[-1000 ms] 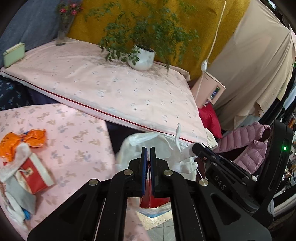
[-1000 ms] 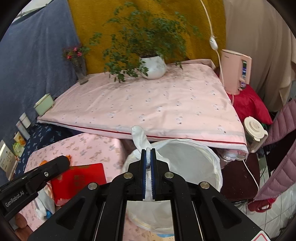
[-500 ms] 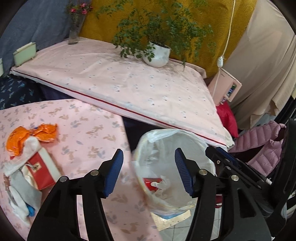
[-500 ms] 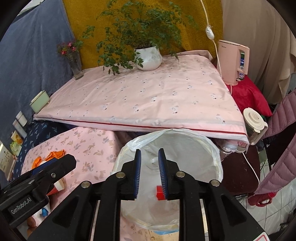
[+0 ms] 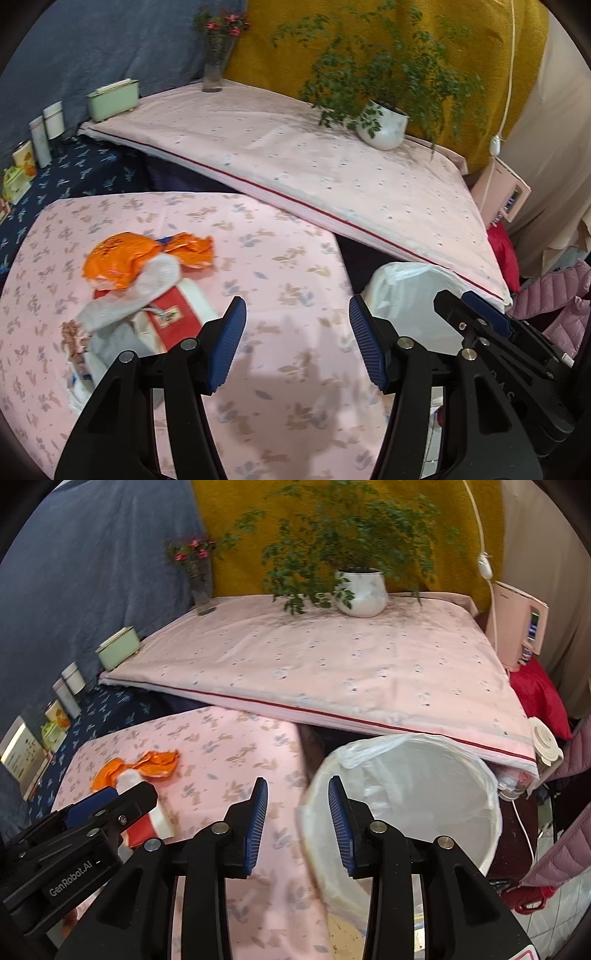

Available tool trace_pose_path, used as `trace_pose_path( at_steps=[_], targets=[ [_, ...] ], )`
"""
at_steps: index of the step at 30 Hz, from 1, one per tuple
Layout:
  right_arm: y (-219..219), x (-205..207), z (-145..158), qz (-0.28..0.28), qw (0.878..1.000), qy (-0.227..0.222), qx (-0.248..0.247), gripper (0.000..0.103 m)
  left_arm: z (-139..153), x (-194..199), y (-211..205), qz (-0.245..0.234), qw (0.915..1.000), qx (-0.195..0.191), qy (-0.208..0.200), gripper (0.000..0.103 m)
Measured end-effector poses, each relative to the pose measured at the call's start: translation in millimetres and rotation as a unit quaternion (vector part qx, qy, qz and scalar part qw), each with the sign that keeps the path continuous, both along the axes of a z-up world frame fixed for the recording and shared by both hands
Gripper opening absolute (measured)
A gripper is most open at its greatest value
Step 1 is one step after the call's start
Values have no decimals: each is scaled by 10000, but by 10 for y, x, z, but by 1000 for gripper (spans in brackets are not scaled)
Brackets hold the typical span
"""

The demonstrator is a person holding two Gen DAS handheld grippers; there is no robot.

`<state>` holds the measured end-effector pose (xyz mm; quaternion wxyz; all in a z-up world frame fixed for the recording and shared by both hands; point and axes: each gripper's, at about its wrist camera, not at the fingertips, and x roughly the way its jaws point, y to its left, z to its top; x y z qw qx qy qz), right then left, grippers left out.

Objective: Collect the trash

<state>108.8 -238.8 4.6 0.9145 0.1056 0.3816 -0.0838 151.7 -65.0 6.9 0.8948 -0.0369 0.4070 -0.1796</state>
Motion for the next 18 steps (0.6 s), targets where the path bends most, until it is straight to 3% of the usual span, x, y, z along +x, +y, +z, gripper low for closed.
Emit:
trace_pose_path(
  at_steps=[6, 18],
  targets=[
    [361, 66, -2, 308, 9995, 32, -31, 39, -63, -20, 468, 452, 9989, 128, 4, 66],
    [1056, 125, -99, 875, 9960, 151, -69, 48, -393, -96, 1368, 1229, 9909, 308, 461, 81]
  ],
)
